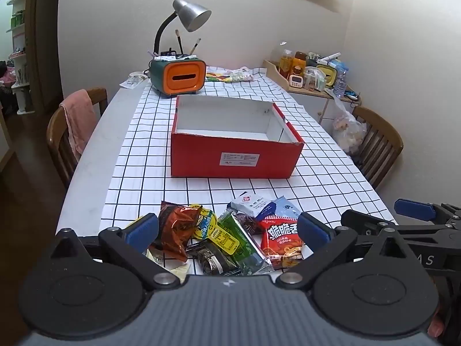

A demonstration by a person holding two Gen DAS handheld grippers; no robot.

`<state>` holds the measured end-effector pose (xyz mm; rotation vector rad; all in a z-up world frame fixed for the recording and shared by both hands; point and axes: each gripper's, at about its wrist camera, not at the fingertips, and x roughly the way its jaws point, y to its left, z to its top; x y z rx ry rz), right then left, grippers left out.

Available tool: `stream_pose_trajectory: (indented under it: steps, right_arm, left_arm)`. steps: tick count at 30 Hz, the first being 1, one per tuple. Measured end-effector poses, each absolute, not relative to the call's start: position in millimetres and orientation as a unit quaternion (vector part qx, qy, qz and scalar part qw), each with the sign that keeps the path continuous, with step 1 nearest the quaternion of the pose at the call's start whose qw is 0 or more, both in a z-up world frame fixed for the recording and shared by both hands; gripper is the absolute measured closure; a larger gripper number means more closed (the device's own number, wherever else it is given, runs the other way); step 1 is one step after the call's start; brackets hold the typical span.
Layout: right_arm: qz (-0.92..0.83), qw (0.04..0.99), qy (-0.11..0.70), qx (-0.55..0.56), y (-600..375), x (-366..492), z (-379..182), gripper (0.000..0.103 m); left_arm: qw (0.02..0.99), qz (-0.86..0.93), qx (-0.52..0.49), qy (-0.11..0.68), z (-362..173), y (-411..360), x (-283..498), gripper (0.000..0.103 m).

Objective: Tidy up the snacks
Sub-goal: 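Move both tools toward the snack pile in front of the red box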

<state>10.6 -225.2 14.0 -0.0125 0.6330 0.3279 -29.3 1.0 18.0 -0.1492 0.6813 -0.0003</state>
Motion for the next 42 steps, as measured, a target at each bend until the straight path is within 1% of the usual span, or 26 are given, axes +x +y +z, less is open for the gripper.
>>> stream_pose_trajectory:
  steps: [7, 17, 24, 37, 42]
  right_arm:
    - [0.157, 0.938, 0.309, -0.018, -224.5, 9.0, 15.4, 0.0]
    - [0.167, 0.936, 0.309, 0.002, -228.6, 11.7, 16.1, 0.0]
    - [0.171, 0.942, 0.289, 0.01, -229.4, 8.4, 16.2, 0.0]
    - [0.162, 0.934, 0.316, -0.018, -225.8, 10.8, 13.7, 0.0]
    - [0.162, 0.936, 0.312, -0.022, -226.0, 9.2, 12.3, 0.0]
  left_arm:
    - [0.94, 0.0, -0.071, 0.335, 18.4, 0.6, -31.2, 0.0]
    - [0.94, -0.002, -0.068, 0.333, 19.2, 1.4, -30.3, 0.0]
    - [0.941, -0.001, -0.065, 0.332, 18.9, 0.4, -29.7, 0.0]
    - [0.937, 0.001, -0.068, 0.342, 14.0, -0.6, -32.8, 0.0]
    - [0.936, 0.003, -0.067, 0.345, 11.8, -2.0, -33.7, 0.0]
